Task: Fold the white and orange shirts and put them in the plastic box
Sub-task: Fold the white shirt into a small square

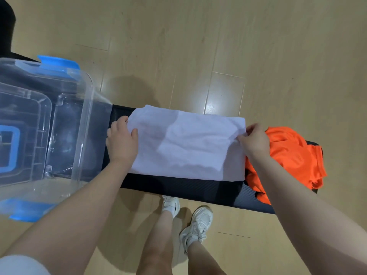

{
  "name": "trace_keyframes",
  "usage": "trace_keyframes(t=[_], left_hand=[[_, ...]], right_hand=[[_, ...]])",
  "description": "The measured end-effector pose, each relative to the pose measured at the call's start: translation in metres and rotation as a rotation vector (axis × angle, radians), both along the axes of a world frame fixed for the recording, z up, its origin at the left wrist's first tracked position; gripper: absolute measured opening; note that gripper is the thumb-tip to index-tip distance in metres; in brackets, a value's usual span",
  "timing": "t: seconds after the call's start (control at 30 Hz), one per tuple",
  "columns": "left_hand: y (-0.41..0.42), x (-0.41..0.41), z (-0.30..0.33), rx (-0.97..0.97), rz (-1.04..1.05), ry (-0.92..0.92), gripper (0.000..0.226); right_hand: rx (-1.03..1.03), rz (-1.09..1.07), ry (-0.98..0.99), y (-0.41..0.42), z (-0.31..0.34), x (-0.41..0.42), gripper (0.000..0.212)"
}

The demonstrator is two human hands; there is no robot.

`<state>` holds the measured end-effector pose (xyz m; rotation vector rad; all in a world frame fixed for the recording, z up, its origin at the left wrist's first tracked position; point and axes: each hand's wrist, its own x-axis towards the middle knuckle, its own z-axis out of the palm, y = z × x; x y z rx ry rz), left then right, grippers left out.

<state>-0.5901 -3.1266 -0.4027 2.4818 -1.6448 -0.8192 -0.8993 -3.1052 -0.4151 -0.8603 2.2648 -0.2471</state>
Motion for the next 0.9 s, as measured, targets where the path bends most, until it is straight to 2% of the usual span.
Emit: trace_keyframes(t=[0.1,0.23,0.37,0.43,0.53,0.6,0.7,0.8,0.83,0.9], left_hand=[[-0.013,-0.011,-0.004,-0.073,-0.147,-0.056,0.041],[-0.044,-0.030,-0.022,-0.089,-0.431,-0.056,0.035],[-0.078,-0.036,-0.040,0.141,-0.594,-0.116,0.031],[-0.086,-0.032,-0.040,0.066,-0.607,-0.110,0.029],[-0.087,-0.021,-0.030,-0.167,-0.550,-0.026,0.029],[-0.086,-0.019,-0.026,-0.226,-0.527,0.003,0.029],[-0.086,-0.022,-0.030,-0.201,-0.497,-0.055,0.028],[-0.076,-0.029,-0.036,-0.170,-0.478,-0.202,0.027],[-0.069,-0.032,-0.036,-0.189,-0.485,-0.222,0.033],[-0.047,-0.041,-0.035,-0.347,-0.559,-0.218,0.042]], right_hand=[[0.050,0.086,0.117,-0.017,-0.003,0.002,0.042],[0.204,0.045,0.115,-0.042,-0.019,0.005,0.040],[-0.012,-0.100,0.005,-0.053,-0.028,-0.002,0.034],[-0.154,-0.121,-0.105,-0.053,-0.024,-0.004,0.026],[-0.344,-0.203,-0.381,-0.051,-0.020,-0.005,0.013],[-0.358,-0.219,-0.399,-0.051,-0.022,-0.005,0.010],[-0.355,-0.175,-0.294,-0.052,-0.032,0.001,0.010],[-0.294,-0.073,-0.066,-0.049,-0.035,0.010,0.030],[-0.293,-0.039,0.029,-0.045,-0.031,0.014,0.037],[-0.385,0.131,0.153,-0.032,-0.020,0.032,0.046]])
